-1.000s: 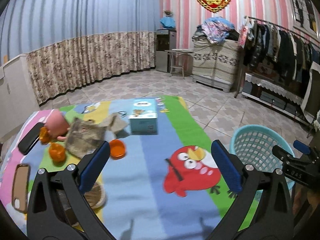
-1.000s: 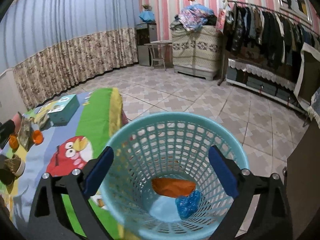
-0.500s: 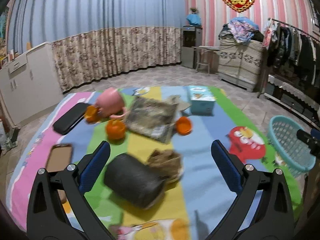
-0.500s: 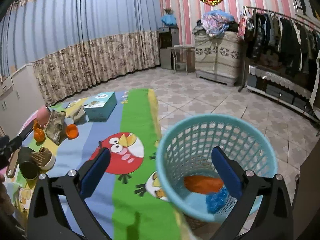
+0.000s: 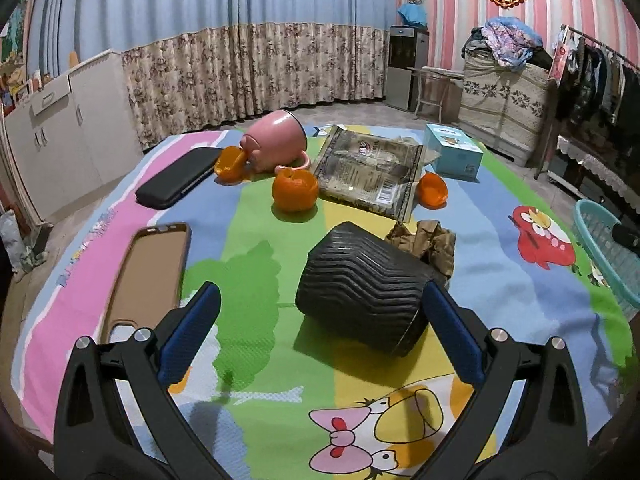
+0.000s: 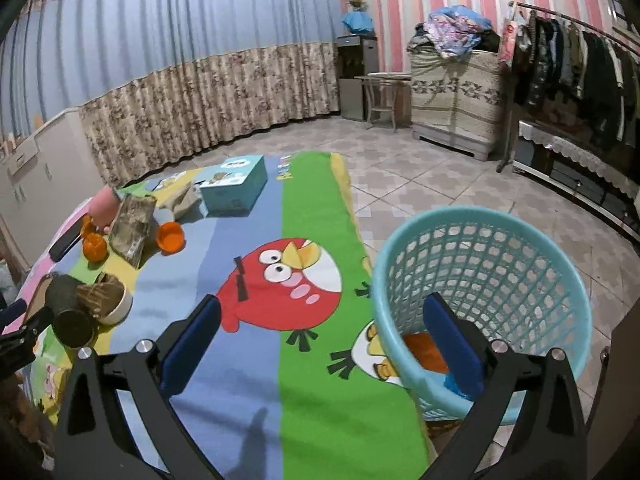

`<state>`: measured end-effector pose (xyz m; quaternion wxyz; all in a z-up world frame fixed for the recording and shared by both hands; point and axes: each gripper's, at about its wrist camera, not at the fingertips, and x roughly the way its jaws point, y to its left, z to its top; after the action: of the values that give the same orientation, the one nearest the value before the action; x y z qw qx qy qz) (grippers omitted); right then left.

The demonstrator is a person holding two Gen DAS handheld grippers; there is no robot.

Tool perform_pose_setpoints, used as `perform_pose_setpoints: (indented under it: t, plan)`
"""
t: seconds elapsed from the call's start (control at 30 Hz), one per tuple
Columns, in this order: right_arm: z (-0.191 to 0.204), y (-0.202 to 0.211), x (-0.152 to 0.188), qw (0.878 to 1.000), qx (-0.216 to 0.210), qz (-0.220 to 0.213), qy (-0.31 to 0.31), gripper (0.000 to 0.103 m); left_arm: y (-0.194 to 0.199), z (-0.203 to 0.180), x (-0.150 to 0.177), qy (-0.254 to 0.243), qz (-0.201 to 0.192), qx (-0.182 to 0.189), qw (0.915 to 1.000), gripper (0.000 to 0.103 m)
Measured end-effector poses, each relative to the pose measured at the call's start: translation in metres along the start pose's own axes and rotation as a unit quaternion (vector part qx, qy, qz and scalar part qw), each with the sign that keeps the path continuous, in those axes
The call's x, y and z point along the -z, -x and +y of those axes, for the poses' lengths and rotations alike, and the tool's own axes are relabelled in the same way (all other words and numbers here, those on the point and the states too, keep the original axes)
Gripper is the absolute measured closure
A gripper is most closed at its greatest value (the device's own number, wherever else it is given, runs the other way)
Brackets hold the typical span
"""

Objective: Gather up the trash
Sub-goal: 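Move both tools back over the mat toward the black ribbed cylinder, then grasp the black ribbed cylinder with the left tool while the right tool grasps the brown cloth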

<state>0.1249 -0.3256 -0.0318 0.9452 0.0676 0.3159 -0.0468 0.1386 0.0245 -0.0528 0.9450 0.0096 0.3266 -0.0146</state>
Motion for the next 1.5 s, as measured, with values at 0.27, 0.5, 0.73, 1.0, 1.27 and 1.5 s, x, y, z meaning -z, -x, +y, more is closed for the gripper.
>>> perform_pose_setpoints:
  t: [0.27, 0.5, 0.73, 1.0, 1.27, 1.5]
  plan:
    - [0.005, -0.011, 0.003, 1.0, -0.005, 0.023, -0.008, 0.004, 0.001, -0.016, -0.002, -0.029, -0.003, 0.047, 0.9985, 0.005]
    - [0.006, -0.017, 0.008, 0.999, -0.005, 0.032, -0.018, 0.004, -0.021, -0.026, -0.006, -0.071, 0.028, 0.054, 0.9956, 0.006]
    - [0.016, -0.021, 0.01, 0.999, 0.001, 0.039, -0.001, 0.004, -0.023, -0.027, -0.007, -0.098, 0.024, 0.081, 0.9915, 0.015]
    - [0.045, -0.014, 0.011, 0.999, -0.005, 0.029, 0.014, 0.004, -0.011, -0.008, -0.007, -0.102, 0.008, 0.066, 0.9926, 0.027]
    - [0.112, -0.021, 0.021, 0.997, -0.044, 0.039, 0.044, 0.004, 0.009, 0.049, -0.022, -0.058, -0.023, 0.006, 0.9981, 0.027]
    - [0.183, -0.023, 0.02, 0.992, -0.061, 0.036, 0.106, 0.005, 0.013, 0.105, -0.032, 0.004, -0.033, -0.025, 0.9991, 0.027]
